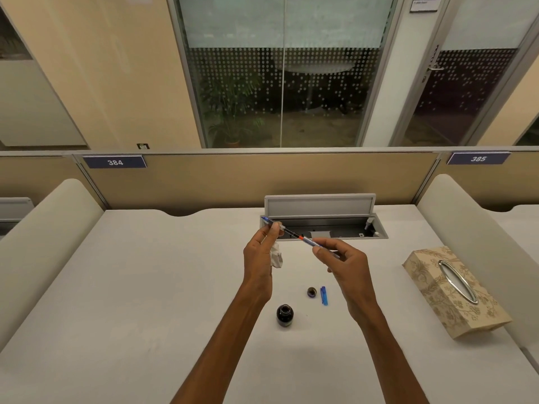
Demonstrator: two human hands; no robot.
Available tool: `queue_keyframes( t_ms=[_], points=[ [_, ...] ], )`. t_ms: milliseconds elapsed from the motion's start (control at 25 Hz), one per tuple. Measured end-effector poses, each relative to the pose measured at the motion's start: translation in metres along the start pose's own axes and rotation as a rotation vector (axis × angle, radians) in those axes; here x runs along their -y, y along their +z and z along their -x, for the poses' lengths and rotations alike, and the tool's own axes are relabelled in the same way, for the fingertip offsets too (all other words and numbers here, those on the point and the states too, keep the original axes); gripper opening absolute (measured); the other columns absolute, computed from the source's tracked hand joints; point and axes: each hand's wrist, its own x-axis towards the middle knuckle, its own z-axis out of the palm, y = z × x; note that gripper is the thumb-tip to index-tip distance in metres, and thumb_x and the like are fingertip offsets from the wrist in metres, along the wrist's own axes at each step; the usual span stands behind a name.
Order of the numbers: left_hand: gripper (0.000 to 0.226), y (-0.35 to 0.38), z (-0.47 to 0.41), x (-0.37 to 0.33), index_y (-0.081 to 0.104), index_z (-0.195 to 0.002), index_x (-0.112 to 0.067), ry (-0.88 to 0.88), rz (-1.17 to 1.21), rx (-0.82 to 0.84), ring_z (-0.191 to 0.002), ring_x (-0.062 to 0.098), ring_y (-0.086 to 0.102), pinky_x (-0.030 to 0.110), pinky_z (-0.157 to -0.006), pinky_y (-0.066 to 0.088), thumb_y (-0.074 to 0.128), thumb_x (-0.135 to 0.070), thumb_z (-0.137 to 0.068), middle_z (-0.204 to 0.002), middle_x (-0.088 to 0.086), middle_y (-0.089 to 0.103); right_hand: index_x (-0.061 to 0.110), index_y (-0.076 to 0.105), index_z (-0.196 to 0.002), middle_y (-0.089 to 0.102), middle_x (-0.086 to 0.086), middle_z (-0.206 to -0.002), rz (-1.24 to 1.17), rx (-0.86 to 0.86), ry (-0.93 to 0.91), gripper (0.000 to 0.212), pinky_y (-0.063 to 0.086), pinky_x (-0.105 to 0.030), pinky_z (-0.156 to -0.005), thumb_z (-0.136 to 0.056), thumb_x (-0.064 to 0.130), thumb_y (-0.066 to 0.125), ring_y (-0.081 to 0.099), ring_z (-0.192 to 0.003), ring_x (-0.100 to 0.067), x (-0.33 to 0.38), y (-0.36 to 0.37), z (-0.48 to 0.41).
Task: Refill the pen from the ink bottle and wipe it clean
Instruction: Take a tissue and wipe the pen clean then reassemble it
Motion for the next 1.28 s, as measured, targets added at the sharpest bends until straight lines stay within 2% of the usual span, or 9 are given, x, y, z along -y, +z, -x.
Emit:
queue_keyframes(
  t_ms=[80,280,520,640,760,960,1040,1160,1280],
  points=[
    [0.026,0.001,-0.001,0.000,0.068,-0.112,-0.021,0.006,0.006,0.006,-0.122,0.033,0.054,0.054,-0.110,0.040,0.060,-0.036,-0.092,-0.111,0.003,0.069,0.029,0.070,-0.104,0.070,0.017,-0.097,0.023,0.003,-0.035,0.019,0.055,-0.013,-0.072,-0.087,0.020,0.071,0.066,-0.092,-0.005,0.002,0.002,-0.002],
    [0.037,0.005,0.000,0.003,0.069,-0.119,-0.011,0.005,0.005,0.039,-0.121,0.036,0.055,0.058,-0.109,0.040,0.065,-0.034,-0.090,-0.118,0.011,0.070,0.041,0.067,-0.095,0.070,0.019,-0.095,0.058,-0.019,-0.130,0.024,0.053,-0.010,-0.071,-0.085,0.021,0.074,0.066,-0.089,0.002,0.009,0.011,-0.008],
    [0.026,0.010,0.002,0.000,0.070,-0.114,-0.021,0.014,0.018,0.053,-0.117,0.027,0.055,0.050,-0.106,0.043,0.066,-0.029,-0.090,-0.119,0.007,0.068,0.029,0.067,-0.096,0.068,0.017,-0.089,0.071,-0.056,-0.194,0.019,0.051,-0.006,-0.069,-0.085,0.017,0.074,0.065,-0.086,0.009,0.012,0.020,-0.014],
    [0.031,0.010,0.002,-0.002,0.071,-0.115,-0.015,0.007,0.016,0.041,-0.111,0.027,0.056,0.049,-0.103,0.044,0.067,-0.031,-0.088,-0.116,0.012,0.070,0.024,0.067,-0.100,0.067,0.018,-0.091,0.106,-0.075,-0.213,0.018,0.052,-0.008,-0.072,-0.085,0.016,0.074,0.064,-0.087,0.008,0.012,0.018,-0.018],
    [0.030,0.009,0.001,-0.005,0.072,-0.110,-0.015,0.000,0.035,0.037,-0.105,0.031,0.057,0.045,-0.094,0.047,0.064,-0.034,-0.089,-0.109,0.011,0.071,0.021,0.068,-0.101,0.066,0.015,-0.092,0.159,-0.059,-0.264,0.019,0.050,-0.005,-0.076,-0.085,0.014,0.074,0.063,-0.088,0.010,0.014,0.015,-0.022],
    [0.031,0.008,-0.001,-0.005,0.072,-0.111,-0.015,0.008,0.011,0.026,-0.109,0.033,0.057,0.051,-0.104,0.044,0.062,-0.035,-0.090,-0.112,0.011,0.071,0.013,0.070,-0.103,0.066,0.011,-0.093,0.211,-0.039,-0.340,0.019,0.049,-0.005,-0.079,-0.085,0.011,0.074,0.064,-0.089,0.008,0.013,0.018,-0.024],
    [0.025,0.009,-0.001,-0.005,0.073,-0.107,-0.020,0.012,0.006,0.026,-0.113,0.034,0.058,0.051,-0.105,0.044,0.062,-0.035,-0.090,-0.111,0.009,0.072,0.018,0.069,-0.102,0.066,0.014,-0.091,0.185,-0.026,-0.325,0.016,0.050,-0.006,-0.077,-0.087,0.013,0.071,0.064,-0.090,0.008,0.011,0.017,-0.024],
    [0.030,0.010,-0.002,-0.002,0.073,-0.112,-0.018,0.019,-0.011,0.025,-0.111,0.028,0.057,0.044,-0.099,0.047,0.062,-0.035,-0.090,-0.107,0.003,0.071,0.030,0.067,-0.086,0.069,0.012,-0.076,0.116,0.000,-0.222,0.011,0.053,-0.011,-0.065,-0.093,0.023,0.063,0.066,-0.072,0.000,0.012,0.019,-0.021],
    [0.036,0.015,0.001,0.006,0.070,-0.119,-0.015,0.027,-0.055,0.038,-0.104,0.022,0.056,0.034,-0.088,0.048,0.061,-0.035,-0.091,-0.111,0.003,0.070,0.026,0.067,-0.066,0.063,0.007,-0.053,0.109,-0.010,-0.082,0.038,0.048,-0.014,-0.050,-0.099,0.037,0.050,0.058,-0.048,-0.004,0.007,0.025,-0.022]
  ],
)
